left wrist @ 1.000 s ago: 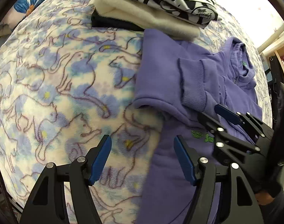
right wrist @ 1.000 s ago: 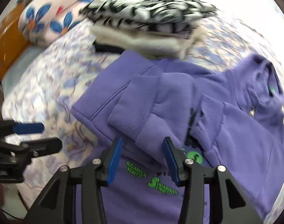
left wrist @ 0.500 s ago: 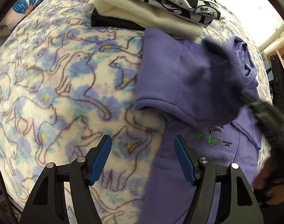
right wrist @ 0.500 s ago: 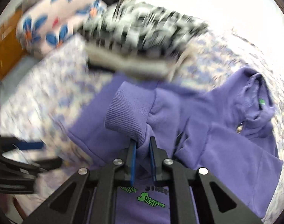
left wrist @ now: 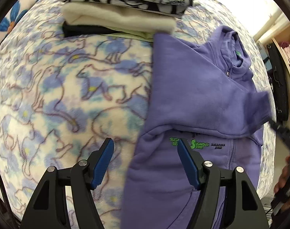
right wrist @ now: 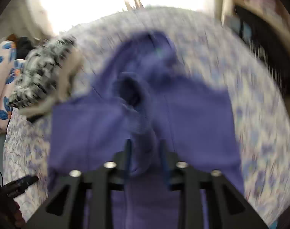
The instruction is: Fold large clothes
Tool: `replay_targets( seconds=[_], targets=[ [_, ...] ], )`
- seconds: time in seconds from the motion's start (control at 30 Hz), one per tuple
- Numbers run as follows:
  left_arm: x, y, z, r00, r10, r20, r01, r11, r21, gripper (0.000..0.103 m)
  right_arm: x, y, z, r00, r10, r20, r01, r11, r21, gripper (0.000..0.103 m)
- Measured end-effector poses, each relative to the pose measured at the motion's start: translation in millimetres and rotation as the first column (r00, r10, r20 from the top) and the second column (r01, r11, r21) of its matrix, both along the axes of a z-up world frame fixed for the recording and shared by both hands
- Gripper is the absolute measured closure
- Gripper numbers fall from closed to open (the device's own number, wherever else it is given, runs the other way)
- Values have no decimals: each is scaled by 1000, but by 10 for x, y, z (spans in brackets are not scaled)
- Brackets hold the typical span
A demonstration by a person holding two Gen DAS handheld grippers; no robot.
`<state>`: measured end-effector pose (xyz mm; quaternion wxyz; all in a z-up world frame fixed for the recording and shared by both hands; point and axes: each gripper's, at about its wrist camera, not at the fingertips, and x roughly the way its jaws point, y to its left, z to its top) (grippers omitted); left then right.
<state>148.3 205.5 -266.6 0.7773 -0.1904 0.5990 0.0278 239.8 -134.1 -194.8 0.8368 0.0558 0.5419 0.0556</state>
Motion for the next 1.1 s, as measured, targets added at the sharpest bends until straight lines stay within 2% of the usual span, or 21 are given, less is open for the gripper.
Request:
replay_targets(
  seconds=[0.1, 0.2, 0.43, 0.53, 0.6, 0.63, 0.67, 0.77, 0.83, 0.87, 0.93, 1.0, 1.03, 1.1],
  targets=[
    [124, -86, -18, 1000, -24, 3, 24, 1000, 5, 35, -78, -220, -228, 994, -49, -95, 58, 994, 97, 59],
    [283, -176, -73, 998, -63, 0, 63, 998, 11, 35, -127, -372, -322, 989, -78, -123, 97, 983, 154, 56],
    [725, -342, -397, 991, -123, -56, 125, 991, 49, 35, 68, -691, -389, 988, -116, -101, 132, 976, 176, 54],
    [924, -337, -566, 991, -100, -91, 103, 994, 32, 34, 184, -806, -416, 992, -108, -64, 117, 979, 167, 53],
    [964, -306, -608, 993, -78, -84, 78, 997, -4, 35, 287, -892, -471, 994, -95, -56, 103, 979, 175, 49],
    [983, -296, -617, 995, -67, -75, 66, 998, -25, 41, 339, -929, -503, 995, -88, -52, 96, 979, 179, 46],
    [999, -306, -611, 996, -71, -57, 68, 997, -43, 68, 377, -944, -527, 995, -85, -49, 92, 980, 175, 45],
    [988, -324, -579, 996, -79, -39, 78, 997, -27, 85, 517, -956, -667, 997, -58, -59, 67, 985, 162, 45],
    [943, -342, -507, 996, -86, -4, 86, 996, -12, 88, 583, -941, -770, 995, -43, -87, 57, 985, 161, 45],
    [939, -354, -471, 996, -88, 11, 88, 996, -6, 89, 612, -917, -829, 994, -29, -104, 47, 983, 177, 47],
    [898, -329, -391, 995, -83, 49, 83, 997, 8, 89, 645, -845, -848, 994, 13, -107, 10, 977, 212, 84],
    [848, -298, -329, 994, -67, 83, 66, 998, 9, 89, 656, -688, -704, 996, 73, -46, -61, 973, 224, 86],
    [823, -273, -335, 994, -56, 96, 57, 998, -9, 89, 641, -604, -561, 994, 104, 21, -106, 966, 235, 87],
    [792, -283, -388, 994, -58, 90, 57, 998, 6, 88, 604, -498, -374, 982, 136, 129, -163, 959, 231, 87]
  ],
)
